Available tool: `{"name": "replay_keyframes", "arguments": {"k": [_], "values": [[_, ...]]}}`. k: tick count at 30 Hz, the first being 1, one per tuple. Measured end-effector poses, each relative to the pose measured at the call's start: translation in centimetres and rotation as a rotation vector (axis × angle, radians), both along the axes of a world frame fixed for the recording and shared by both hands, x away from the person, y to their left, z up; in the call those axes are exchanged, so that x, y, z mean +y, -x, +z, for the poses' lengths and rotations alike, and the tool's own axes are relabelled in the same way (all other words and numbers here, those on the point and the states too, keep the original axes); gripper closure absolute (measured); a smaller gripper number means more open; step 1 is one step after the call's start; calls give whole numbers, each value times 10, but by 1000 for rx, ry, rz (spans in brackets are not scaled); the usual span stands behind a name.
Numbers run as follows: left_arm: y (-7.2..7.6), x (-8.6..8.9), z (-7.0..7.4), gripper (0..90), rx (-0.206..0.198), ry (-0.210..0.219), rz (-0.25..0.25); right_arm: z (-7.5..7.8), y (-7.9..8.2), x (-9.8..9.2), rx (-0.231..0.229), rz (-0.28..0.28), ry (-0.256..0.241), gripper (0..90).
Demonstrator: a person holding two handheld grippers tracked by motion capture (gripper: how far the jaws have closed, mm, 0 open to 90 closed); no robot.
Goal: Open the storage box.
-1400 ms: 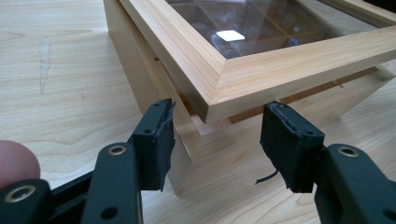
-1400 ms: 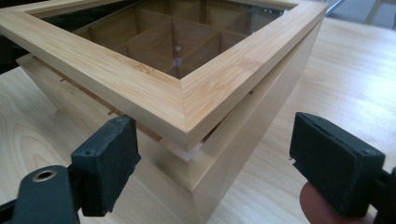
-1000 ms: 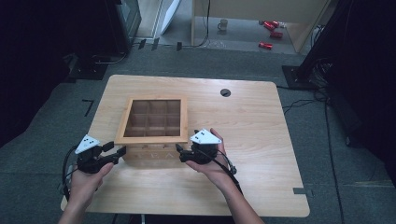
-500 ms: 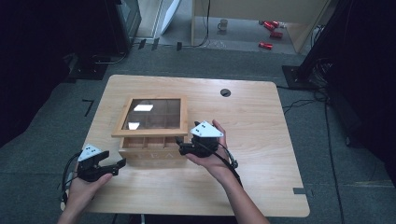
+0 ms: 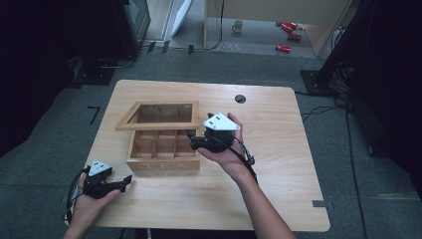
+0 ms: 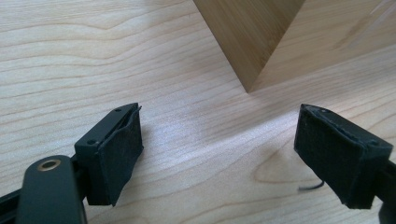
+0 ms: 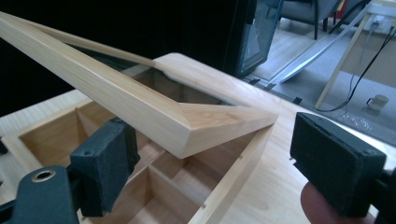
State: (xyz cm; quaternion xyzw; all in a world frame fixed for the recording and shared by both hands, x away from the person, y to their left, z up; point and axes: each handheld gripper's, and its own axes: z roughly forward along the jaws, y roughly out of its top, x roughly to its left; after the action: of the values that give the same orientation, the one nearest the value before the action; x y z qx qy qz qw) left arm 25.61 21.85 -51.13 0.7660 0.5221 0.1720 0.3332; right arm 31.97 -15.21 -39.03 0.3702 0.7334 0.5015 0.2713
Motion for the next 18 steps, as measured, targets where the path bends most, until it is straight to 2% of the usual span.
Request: {"name": "replay_keyframes", "arguments": {"k": [4,8,13,16,17,18], "values": [[1,1,-1,159,-11,-3,3,7,-6,-1,-11,-6,-9,154],[3,-1,-4,159,-44,-35,15,18,-14,-4,-35,-10,-18,154],[4,-6,-6,144,-58,-81,15,30,-24,-10,-49,-15,-56,169],[4,-6,-6,141,-57,-81,18,35,-30,-12,-55,4,-83,243],[4,-6,-6,141,-57,-81,18,35,-30,-12,-55,4,-83,243],[4,-6,-6,141,-57,-81,18,38,-34,-12,-55,18,-87,311]]}}
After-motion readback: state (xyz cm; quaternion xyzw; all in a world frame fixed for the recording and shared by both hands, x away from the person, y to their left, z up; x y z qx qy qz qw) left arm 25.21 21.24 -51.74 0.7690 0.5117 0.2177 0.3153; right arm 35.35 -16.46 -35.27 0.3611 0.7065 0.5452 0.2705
